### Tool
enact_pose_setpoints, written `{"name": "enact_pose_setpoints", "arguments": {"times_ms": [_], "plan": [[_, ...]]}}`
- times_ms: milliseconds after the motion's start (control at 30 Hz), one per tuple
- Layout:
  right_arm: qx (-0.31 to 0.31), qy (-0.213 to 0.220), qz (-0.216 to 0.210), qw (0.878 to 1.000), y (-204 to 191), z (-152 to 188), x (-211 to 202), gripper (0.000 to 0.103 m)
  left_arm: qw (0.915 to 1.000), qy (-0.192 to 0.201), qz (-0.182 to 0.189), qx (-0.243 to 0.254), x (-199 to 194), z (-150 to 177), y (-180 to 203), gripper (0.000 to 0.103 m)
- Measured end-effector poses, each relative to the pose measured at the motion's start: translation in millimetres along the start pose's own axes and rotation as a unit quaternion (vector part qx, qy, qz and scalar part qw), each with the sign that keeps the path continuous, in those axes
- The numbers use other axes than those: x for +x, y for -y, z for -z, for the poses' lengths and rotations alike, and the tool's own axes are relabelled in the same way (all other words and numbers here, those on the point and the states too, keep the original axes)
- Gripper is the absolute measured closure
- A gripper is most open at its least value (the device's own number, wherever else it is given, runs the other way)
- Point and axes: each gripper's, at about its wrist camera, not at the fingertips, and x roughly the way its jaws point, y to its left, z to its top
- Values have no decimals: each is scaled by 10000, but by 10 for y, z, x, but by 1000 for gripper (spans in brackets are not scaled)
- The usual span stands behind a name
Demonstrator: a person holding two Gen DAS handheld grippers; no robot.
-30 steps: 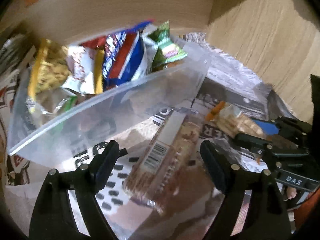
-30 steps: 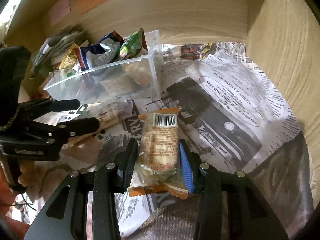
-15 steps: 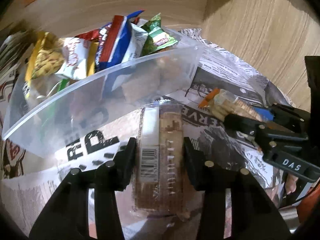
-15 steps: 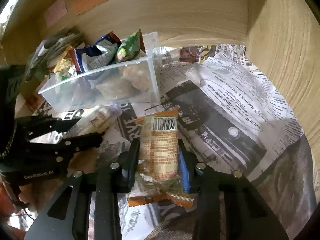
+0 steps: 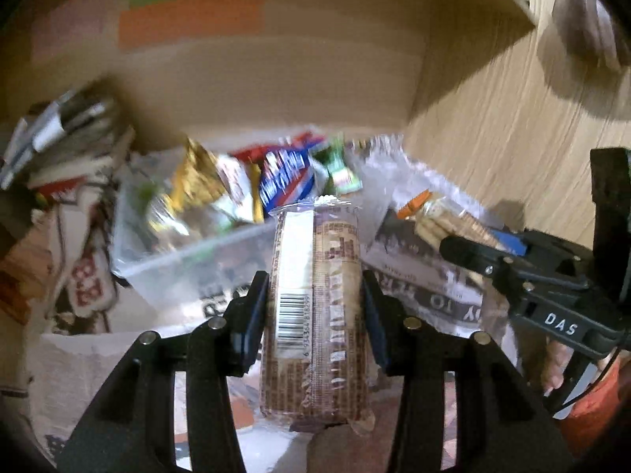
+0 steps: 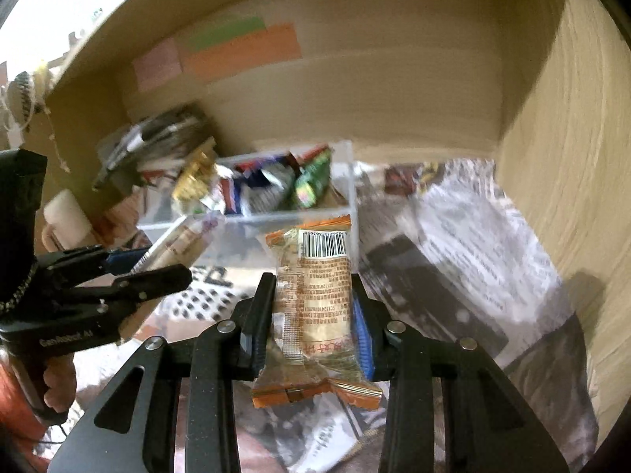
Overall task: Organize snacks
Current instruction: 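Lower the wafer bar into the clear box with the left tool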
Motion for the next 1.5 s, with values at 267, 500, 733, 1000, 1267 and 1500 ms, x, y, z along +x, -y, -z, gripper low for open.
{"name": "enact_pose_setpoints", "arguments": {"times_ms": [267,500,733,1000,1267,1500], "plan": [[-163,349,-187,9991,-140,-268,-6,70,9986,450,-286,-52,-240,-296,-195,58],[-252,529,-260,9979,-193,-516,106,70,9976,544,-392,-178,-53,-581,-284,58],[-182,575,-210,9980,-151,-741,313,70,9979,450,-332,-340,226,-789,-420,58],[-57,434,-139,9989,-59,-897,602,70,9984,289,-261,-415,570,-963,-525,58],[-39,143,-61,9999,-6,-914,867,70,9983,-8,-263,-527,896,-981,-591,58],[-4,83,-39,10000,4,-888,908,66,9982,59,-319,-503,872,-941,-593,53]]}}
